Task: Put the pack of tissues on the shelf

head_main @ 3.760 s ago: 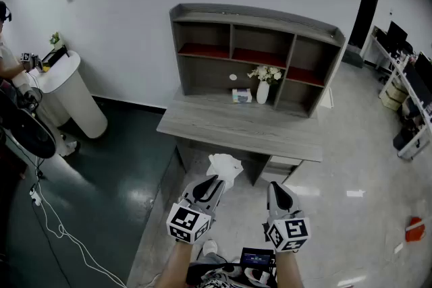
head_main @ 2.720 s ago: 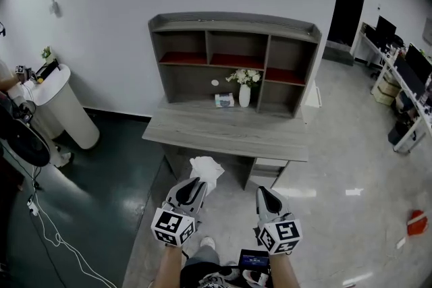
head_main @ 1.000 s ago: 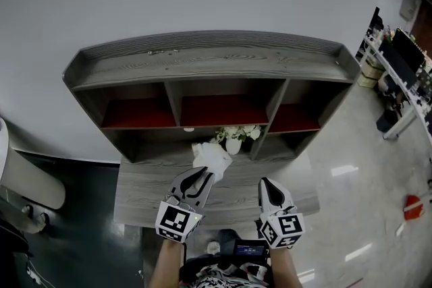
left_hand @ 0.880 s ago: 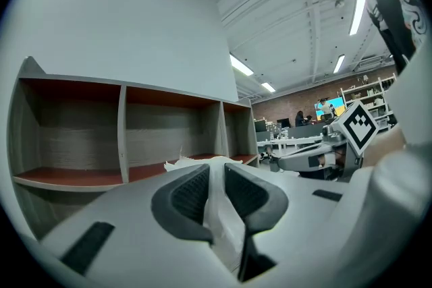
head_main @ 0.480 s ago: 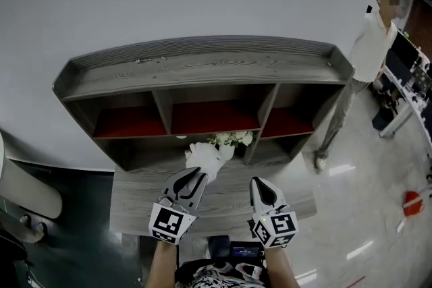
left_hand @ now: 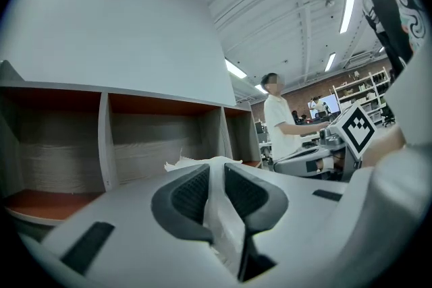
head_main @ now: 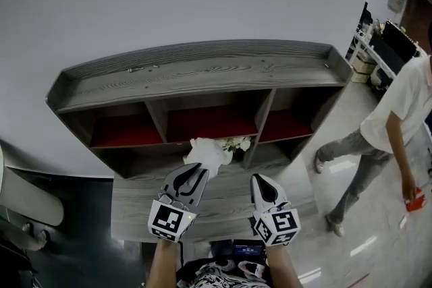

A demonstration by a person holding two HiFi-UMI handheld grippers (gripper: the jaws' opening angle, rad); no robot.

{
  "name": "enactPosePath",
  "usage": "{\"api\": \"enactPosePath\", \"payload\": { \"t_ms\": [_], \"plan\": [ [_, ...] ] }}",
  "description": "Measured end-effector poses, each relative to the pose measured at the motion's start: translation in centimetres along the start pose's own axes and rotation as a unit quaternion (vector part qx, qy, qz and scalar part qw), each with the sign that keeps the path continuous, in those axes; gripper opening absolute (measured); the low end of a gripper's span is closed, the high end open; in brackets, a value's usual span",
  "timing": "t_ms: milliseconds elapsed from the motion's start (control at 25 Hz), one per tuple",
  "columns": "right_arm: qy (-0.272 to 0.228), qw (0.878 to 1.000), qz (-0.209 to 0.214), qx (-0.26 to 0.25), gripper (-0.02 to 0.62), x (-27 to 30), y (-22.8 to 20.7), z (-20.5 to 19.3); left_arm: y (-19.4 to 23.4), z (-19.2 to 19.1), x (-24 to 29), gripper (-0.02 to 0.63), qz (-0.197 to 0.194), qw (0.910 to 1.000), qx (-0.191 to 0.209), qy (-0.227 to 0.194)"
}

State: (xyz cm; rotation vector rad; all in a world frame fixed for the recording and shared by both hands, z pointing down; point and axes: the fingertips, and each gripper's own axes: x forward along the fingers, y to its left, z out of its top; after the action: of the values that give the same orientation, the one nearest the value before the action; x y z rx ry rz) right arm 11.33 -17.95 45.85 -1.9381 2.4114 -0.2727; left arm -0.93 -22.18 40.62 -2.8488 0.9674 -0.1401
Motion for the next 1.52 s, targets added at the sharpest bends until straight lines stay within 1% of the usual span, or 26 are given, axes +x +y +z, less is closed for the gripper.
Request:
{"api": "enactPosePath", "payload": {
  "t_ms": [120, 280, 400, 600, 880, 1040, 1120, 1240, 1520],
  "plan": [
    [-0.003, 1.000, -0.001, -0.001, 0.002, 0.7, -0.6, 0.4, 0.4, 0.2, 1.1, 0.066, -0.004, 1.0000, -0.001, -0.001],
    [-0.005, 1.000, -0.005, 0.000, 0.003, 1.4, -1.5, 0.6, 0.9, 0.5, 2.5, 0.066, -0.012, 0.9997, 0.020, -0.005],
    [-0.007, 1.000, -0.011, 0.002, 0.002, 2.1, -2.3, 0.8, 1.5, 0.3, 3.7, 0.066, -0.012, 0.9998, 0.018, 0.004],
    [-0.007, 1.000, -0.016, 0.006, 0.002, 3.1, -3.0, 1.1, 2.3, 0.4, 5.2, 0.066, -0.016, 0.9994, 0.029, 0.008],
    [-0.005, 1.000, -0.016, 0.008, 0.002, 5.0, -3.3, 1.2, 3.7, 0.0, 6.6, 0.066, -0.016, 0.9983, 0.052, 0.020],
    [-0.002, 1.000, -0.014, 0.006, 0.003, 6.0, -3.5, 1.2, 4.5, -0.3, 7.4, 0.066, -0.020, 0.9964, 0.078, 0.028],
    [0.002, 1.000, -0.017, 0.008, 0.003, 6.4, -3.8, 1.0, 4.8, -0.7, 7.8, 0.066, -0.018, 0.9970, 0.068, 0.032],
    [0.005, 1.000, -0.021, 0.010, 0.003, 6.9, -4.1, 0.8, 5.0, -1.3, 8.3, 0.066, -0.020, 0.9964, 0.071, 0.040],
    [0.011, 1.000, -0.020, 0.012, 0.003, 8.2, -4.3, 0.6, 5.8, -1.7, 9.1, 0.066, -0.023, 0.9971, 0.062, 0.037]
  ]
}}
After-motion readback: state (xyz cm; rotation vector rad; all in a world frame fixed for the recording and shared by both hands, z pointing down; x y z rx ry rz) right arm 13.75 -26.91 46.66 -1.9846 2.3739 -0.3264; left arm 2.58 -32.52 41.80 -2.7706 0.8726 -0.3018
